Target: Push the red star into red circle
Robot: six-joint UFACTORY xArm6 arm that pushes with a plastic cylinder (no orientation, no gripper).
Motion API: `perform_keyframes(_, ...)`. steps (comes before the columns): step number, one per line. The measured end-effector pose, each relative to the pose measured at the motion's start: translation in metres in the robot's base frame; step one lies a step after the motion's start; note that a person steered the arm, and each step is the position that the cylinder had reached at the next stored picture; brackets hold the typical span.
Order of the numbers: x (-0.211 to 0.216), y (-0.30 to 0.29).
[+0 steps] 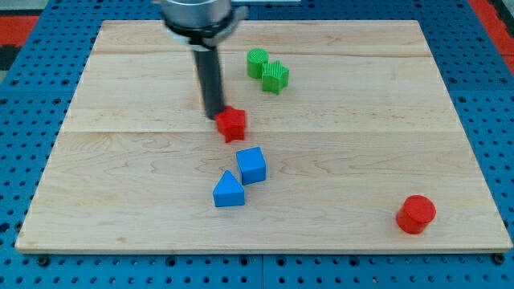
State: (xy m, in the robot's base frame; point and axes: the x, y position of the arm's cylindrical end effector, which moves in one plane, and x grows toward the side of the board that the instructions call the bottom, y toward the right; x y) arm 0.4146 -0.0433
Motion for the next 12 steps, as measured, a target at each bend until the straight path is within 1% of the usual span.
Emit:
perform_keyframes(1,0.024,0.01)
perform_keyframes(2,0.036,-0.041)
perform_keyframes(3,0.053,0.002)
perform_keyframes(4,0.027,0.017)
perform_keyframes(5,0.014,0.046)
perform_keyframes(6,0.064,0.095)
perform_keyframes(7,0.054,0.092)
perform_keyframes(8,0.059,0.082)
perform_keyframes(9,0.1,0.096)
perform_keyframes(10,0.11,0.124)
perform_keyframes(11,0.125,0.181)
perform_keyframes(12,0.126,0.191)
